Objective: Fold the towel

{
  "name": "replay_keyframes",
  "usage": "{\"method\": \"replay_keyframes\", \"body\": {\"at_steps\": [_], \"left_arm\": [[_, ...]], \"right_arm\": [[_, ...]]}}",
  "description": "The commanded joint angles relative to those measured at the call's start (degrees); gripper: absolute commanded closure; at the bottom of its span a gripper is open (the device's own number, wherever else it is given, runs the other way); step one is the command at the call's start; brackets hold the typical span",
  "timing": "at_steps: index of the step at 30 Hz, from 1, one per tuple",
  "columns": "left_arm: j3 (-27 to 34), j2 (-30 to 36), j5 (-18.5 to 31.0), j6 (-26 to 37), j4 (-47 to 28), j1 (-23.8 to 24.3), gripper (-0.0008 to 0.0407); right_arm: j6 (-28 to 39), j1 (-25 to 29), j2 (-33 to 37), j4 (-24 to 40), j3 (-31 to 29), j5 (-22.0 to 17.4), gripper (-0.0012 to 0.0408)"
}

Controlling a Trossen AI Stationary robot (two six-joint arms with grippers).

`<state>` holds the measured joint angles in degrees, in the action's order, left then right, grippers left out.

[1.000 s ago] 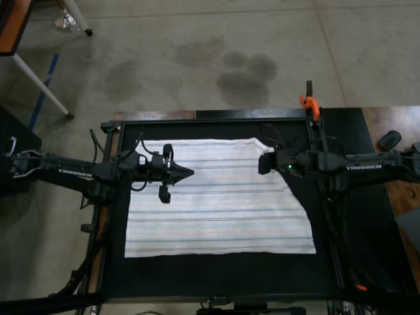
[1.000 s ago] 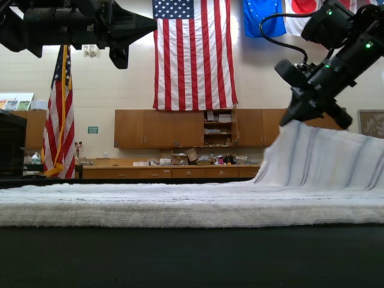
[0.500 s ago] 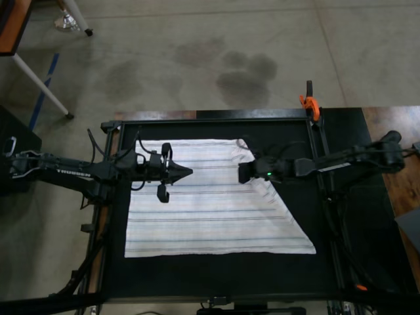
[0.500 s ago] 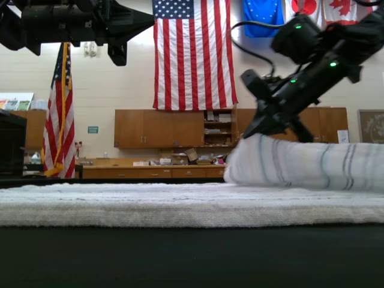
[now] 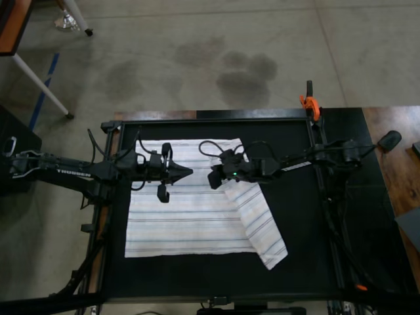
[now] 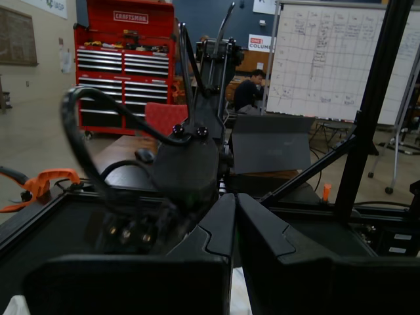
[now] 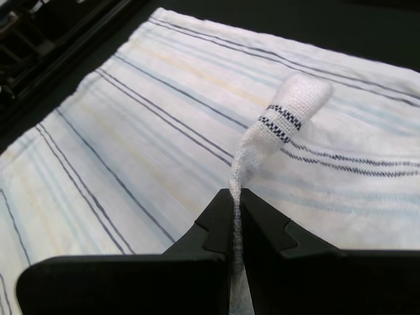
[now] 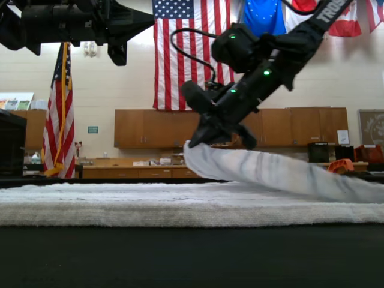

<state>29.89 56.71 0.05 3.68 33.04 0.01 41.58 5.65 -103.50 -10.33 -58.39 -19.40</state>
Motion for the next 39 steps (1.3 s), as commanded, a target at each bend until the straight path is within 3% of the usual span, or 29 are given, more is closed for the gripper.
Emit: {"method": "replay_keyframes", "body": {"at_steps": [1,14,21,39], "left_arm": [[0.0,0.0,0.0,0.0,0.0,0.0,0.0399],[0.0,0.0,0.0,0.0,0.0,0.0,0.0399],[0.0,0.0,0.0,0.0,0.1,0.0,0.0399],[0.0,0.0,0.0,0.6,0.0,0.0,0.0399]], "right_arm": [[-0.3,0.0,-1.6,0.0,-2.0,-0.1,0.0395],[-3.2,2.7,-9.1,2.0,-12.1,0.1,0.0395],[-4.8,5.6,-11.5,2.4,-15.6,3.8,0.0395],[-4.5,6.3,-14.1,5.2,-12.4,5.1,0.0382]]}}
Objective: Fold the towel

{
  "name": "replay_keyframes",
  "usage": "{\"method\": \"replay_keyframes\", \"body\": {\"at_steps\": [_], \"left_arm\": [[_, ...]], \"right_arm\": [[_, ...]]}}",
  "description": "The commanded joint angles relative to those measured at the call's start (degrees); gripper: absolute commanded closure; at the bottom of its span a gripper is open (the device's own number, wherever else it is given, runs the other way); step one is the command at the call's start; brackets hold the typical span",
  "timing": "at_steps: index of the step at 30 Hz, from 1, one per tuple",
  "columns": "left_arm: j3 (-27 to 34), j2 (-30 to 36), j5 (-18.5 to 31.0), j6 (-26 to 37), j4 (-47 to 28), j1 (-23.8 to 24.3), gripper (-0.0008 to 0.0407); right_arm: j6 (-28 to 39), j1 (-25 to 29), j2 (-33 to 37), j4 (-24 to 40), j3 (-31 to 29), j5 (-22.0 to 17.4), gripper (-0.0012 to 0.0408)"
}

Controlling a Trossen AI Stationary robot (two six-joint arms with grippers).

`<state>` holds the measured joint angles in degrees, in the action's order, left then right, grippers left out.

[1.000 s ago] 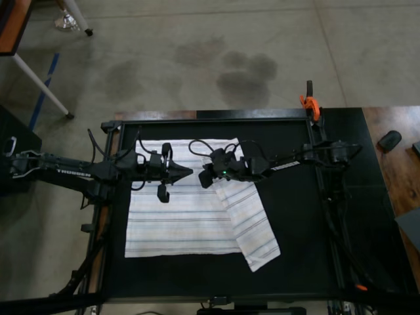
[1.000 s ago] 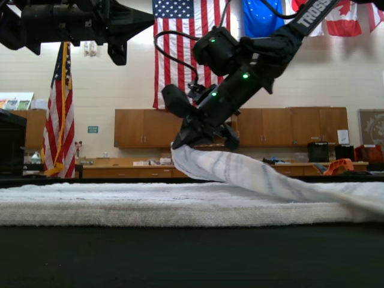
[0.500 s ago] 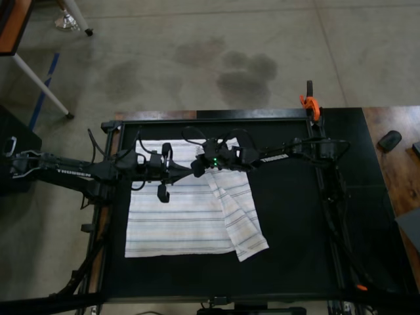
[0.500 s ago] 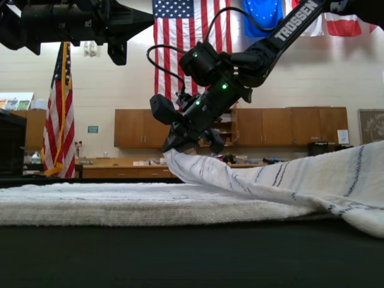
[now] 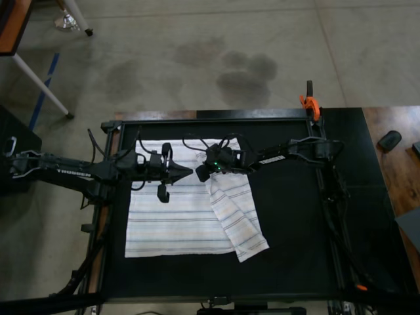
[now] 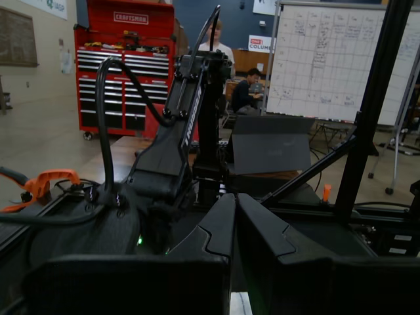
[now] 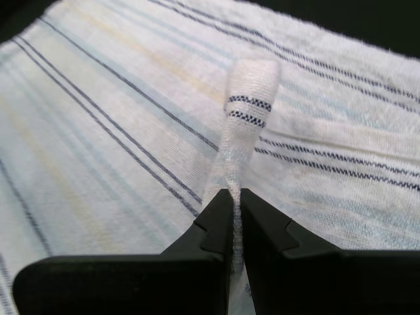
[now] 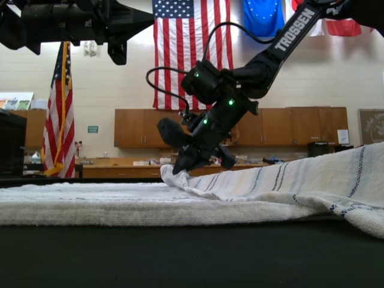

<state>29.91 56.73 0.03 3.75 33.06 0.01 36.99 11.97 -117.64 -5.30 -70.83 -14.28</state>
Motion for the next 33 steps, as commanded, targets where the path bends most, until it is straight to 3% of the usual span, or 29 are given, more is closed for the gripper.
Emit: {"method": "replay_keyframes", "body": {"at_steps": [1,4,8,13,16,22,28,33], "left_arm": [[0.0,0.0,0.0,1.0,0.0,0.0,0.0399],[0.0,0.0,0.0,1.8,0.0,0.0,0.0399],[0.0,0.0,0.0,1.8,-0.1,0.0,0.0399],[0.0,0.0,0.0,2.1,-0.9,0.2,0.0399],[0.0,0.0,0.0,3.4,-3.9,0.2,0.0399],[0.0,0.0,0.0,7.2,-16.2,0.2,0.0399],[0.0,1.3,0.2,8.9,-37.0,0.2,0.0399],[-0.7,5.9,4.5,3.3,-37.4,0.2,0.0399]], "right_arm": [[0.0,0.0,0.1,0.4,0.1,0.0,0.0377],[-0.6,0.1,0.8,0.4,0.0,2.1,0.0343],[-1.0,0.2,1.6,1.0,-0.2,5.2,0.0245],[-0.7,0.2,4.2,7.9,0.1,5.1,0.0115],[-1.2,0.2,6.4,13.1,0.1,4.2,0.0074],[-3.2,-0.2,12.8,21.4,0.2,3.5,0.0083],[-3.1,-0.2,20.3,28.1,0.2,3.1,0.0118],[-3.4,-0.2,25.6,29.0,0.3,1.6,0.0142]]}}
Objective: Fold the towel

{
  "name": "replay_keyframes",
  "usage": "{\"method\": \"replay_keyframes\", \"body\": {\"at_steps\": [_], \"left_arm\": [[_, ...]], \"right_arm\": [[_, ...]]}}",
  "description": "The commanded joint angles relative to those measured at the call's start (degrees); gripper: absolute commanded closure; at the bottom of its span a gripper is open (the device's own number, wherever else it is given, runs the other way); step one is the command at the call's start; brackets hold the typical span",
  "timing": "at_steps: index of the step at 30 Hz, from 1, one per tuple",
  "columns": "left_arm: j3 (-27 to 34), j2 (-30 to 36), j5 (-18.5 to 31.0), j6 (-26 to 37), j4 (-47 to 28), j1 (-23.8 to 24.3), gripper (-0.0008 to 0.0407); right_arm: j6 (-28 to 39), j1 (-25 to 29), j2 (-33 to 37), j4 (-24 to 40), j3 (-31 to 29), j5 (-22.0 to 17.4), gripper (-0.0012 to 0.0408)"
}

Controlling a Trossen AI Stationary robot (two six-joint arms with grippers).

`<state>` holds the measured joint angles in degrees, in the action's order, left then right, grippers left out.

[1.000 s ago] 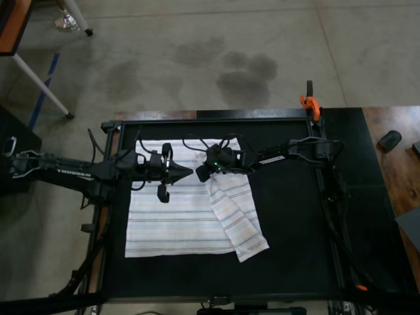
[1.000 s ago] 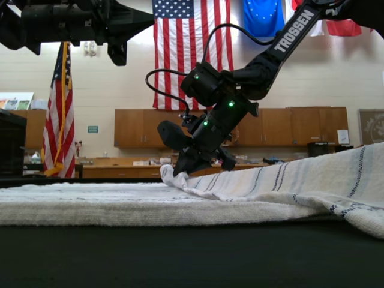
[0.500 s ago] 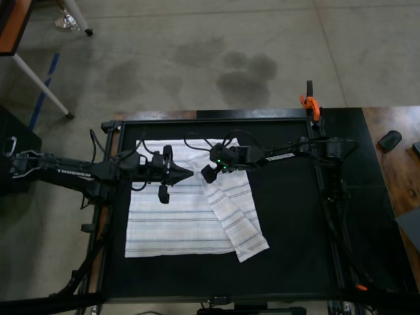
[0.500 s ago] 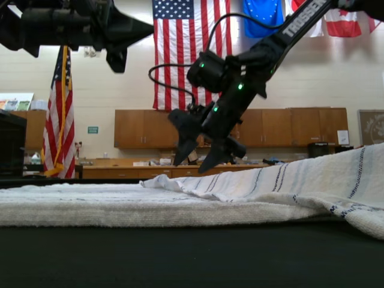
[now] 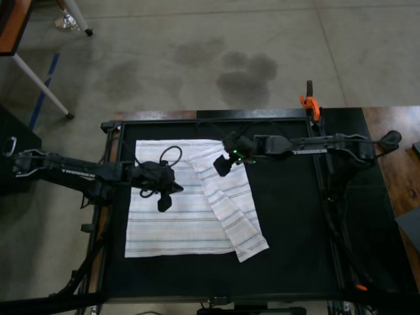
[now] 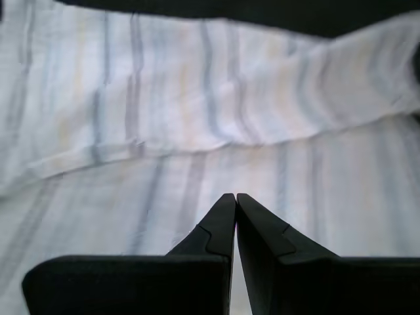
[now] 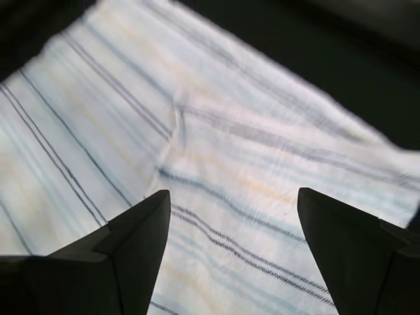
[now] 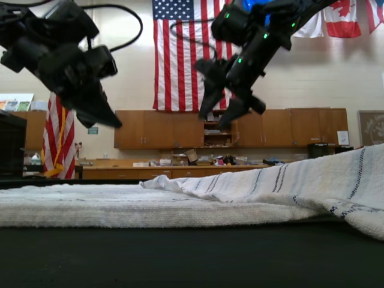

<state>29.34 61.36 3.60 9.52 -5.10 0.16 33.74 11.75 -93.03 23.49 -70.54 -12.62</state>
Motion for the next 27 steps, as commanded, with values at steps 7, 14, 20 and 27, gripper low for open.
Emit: {"method": "replay_keyframes", "body": {"at_steps": [7,14,20,27], "left_arm": [[1.1,13.0,7.1,-18.4,6.5,0.0,0.0399],[5.4,23.9,11.9,-24.0,10.3,0.0,0.0399],[11.0,29.4,14.8,-29.0,9.4,-0.1,0.0399],[16.3,33.1,21.0,-35.7,4.2,-0.4,0.0399]], "right_arm": [[-1.0,-1.1,6.0,0.9,0.9,-0.1,0.0150],[0.9,-5.4,8.1,1.0,3.8,-0.9,0.0189],[0.7,-9.7,8.7,2.1,4.3,-1.2,0.0368],[0.7,-12.9,8.8,2.1,4.2,-3.0,0.0385]]}}
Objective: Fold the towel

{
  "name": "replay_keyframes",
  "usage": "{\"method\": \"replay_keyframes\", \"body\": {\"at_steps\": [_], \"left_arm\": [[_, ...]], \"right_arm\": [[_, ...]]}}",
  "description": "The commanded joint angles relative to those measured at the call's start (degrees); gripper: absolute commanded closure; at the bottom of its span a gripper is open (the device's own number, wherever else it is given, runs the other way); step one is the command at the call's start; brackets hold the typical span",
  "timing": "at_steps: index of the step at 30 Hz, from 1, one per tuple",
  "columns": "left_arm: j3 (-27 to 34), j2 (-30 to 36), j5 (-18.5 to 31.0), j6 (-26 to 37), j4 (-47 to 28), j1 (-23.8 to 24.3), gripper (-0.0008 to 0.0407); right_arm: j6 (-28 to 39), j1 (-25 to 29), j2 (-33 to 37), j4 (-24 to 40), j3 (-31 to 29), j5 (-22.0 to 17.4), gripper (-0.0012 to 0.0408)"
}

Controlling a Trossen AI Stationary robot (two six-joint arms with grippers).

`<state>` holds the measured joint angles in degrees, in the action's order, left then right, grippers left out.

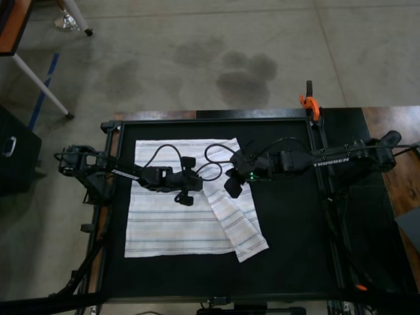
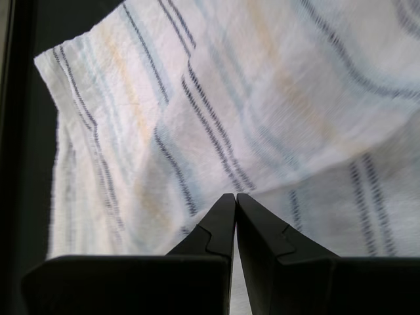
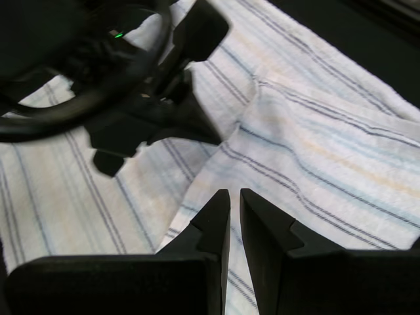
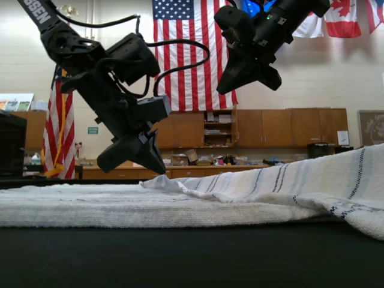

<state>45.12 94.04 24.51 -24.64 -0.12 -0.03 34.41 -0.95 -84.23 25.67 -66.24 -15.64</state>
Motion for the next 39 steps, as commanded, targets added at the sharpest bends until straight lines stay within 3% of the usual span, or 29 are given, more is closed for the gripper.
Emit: {"method": "replay_keyframes", "body": {"at_steps": [1,11,23,31,36,39], "left_arm": [[1.0,0.9,0.2,-2.6,-1.5,-0.3,0.0399],[1.7,1.2,0.2,-12.0,-3.3,-3.0,0.0379],[1.6,-0.5,0.7,-19.4,-7.3,-7.2,0.0198],[1.6,-1.9,0.3,-24.7,-11.2,-12.3,0.0196],[1.6,-2.4,-6.4,-24.5,-9.2,-14.5,0.0196],[1.6,-1.9,-7.0,-24.7,-8.3,-15.3,0.0196]], "right_arm": [[0.0,-0.2,0.0,0.0,-0.1,0.0,0.0391],[0.0,-0.1,0.0,0.0,-0.1,0.0,0.0385],[0.1,0.0,0.0,0.0,-0.1,0.0,0.0390],[0.1,-0.1,0.0,0.0,-0.1,0.0,0.0390],[0.1,-0.1,0.0,-0.4,-0.1,0.0,0.0390],[0.1,0.0,0.0,-0.4,-0.1,0.0,0.0390]]}}
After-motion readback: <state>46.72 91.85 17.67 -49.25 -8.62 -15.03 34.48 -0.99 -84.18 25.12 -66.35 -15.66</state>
